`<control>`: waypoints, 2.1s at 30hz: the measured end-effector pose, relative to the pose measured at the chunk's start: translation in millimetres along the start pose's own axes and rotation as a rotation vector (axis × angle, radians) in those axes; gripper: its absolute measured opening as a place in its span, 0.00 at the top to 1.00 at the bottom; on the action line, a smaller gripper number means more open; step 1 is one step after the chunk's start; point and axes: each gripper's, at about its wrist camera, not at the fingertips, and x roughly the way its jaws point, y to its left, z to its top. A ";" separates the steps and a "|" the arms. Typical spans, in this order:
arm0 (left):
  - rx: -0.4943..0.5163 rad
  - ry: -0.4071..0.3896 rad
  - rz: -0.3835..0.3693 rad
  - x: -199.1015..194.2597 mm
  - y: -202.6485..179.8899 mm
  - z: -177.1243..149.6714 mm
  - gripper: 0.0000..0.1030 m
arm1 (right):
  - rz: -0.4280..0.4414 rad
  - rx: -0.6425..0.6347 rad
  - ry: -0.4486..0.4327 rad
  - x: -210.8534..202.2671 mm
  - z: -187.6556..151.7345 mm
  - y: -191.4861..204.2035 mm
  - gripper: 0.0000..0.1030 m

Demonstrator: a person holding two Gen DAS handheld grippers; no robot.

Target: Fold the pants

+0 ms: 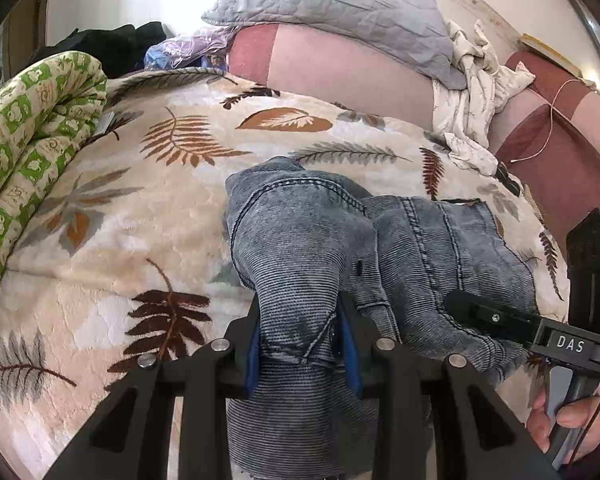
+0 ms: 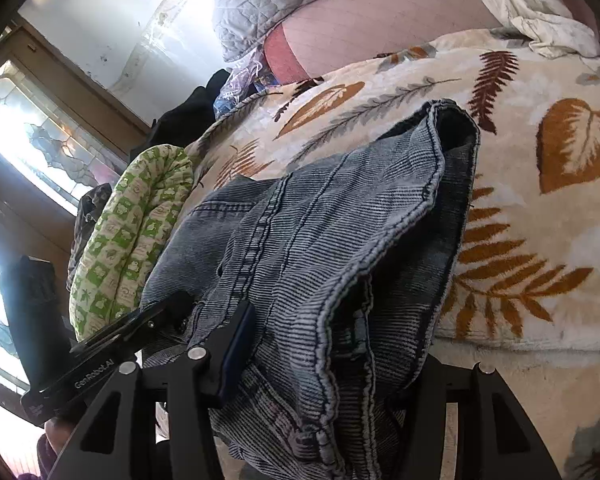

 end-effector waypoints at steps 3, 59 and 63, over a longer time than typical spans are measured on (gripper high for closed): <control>-0.012 0.014 0.008 4.7 4.0 -1.8 0.65 | -0.008 0.003 0.007 2.3 -0.9 -1.2 0.45; 0.112 -0.332 0.403 -216.1 -24.9 -18.3 0.16 | -0.292 -0.148 -0.345 -207.3 -37.5 61.1 0.11; 0.108 -0.350 0.444 -229.4 -23.1 -24.0 0.16 | -0.319 -0.171 -0.382 -217.2 -45.2 71.2 0.11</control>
